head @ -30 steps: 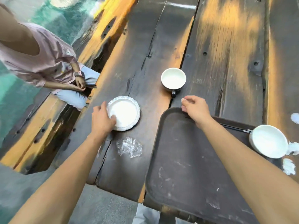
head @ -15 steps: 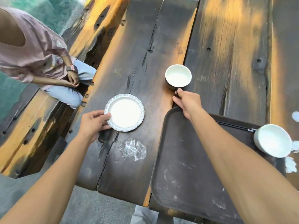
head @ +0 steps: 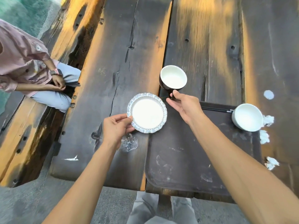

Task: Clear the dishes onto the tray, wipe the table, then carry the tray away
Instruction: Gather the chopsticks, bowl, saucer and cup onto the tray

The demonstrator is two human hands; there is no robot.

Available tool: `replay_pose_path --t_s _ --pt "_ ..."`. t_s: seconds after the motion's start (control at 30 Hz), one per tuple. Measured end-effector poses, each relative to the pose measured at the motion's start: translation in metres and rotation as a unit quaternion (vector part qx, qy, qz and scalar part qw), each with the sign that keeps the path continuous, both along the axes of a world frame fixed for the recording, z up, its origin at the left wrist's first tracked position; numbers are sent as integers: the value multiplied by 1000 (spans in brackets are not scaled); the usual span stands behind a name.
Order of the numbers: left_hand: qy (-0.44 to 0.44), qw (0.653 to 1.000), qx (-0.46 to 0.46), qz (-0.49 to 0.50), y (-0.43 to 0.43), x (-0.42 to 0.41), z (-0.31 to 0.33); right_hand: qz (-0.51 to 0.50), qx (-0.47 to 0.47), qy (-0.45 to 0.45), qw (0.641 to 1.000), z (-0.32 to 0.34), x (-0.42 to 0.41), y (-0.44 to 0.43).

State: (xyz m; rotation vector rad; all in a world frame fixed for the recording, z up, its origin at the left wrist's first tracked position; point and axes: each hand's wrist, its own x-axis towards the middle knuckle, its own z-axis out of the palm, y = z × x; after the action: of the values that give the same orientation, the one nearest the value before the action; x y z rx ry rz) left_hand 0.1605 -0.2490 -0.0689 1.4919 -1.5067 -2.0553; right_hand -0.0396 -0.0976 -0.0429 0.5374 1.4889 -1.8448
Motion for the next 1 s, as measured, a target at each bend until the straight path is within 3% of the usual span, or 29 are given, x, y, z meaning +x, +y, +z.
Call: replay_pose_path --t_s 0.4,0.77,1.0 --pt "-25 997 65 16 106 -20 -29 -6 59 44 997 8 47 114" --pt "-112 993 40 -2 115 -25 -36 12 61 4 998 -20 109 110" --pt "-149 987 -16 61 120 -31 -40 3 44 -18 999 -28 128 98"
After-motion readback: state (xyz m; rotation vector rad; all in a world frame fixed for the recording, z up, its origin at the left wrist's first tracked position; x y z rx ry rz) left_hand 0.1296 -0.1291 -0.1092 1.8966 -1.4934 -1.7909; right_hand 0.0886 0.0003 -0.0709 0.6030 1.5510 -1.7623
